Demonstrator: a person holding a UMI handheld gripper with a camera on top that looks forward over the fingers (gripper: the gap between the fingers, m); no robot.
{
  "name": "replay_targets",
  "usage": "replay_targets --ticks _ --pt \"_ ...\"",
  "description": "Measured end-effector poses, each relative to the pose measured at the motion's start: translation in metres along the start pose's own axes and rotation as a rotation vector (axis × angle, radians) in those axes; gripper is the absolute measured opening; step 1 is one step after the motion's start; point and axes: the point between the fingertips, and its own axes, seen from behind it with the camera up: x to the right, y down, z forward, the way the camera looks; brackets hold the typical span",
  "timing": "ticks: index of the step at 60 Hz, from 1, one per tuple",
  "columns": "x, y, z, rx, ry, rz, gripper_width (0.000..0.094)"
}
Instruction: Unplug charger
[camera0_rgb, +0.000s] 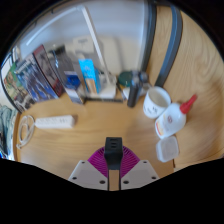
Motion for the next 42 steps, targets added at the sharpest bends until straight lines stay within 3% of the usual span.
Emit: replay_targets --ticks 4,21,35,36,39,42 --pt "0.016 0.026 0.022 -0.104 0.010 -0.006 0.0119" --pt "0.052 0.062 0.076 -0.291 0.030 -0.083 0.0159" --pt "0.056 0.041 0.088 -0.259 0.052 -0.104 0.0243" --pt "0.056 0.039 0.088 -0.253 0.054 -0.106 0.0305" --pt "0.056 0.033 0.088 -0.227 0.058 -0.111 0.0350" --pt "0.056 0.026 0.087 -0.200 0.064 -0.113 0.0477"
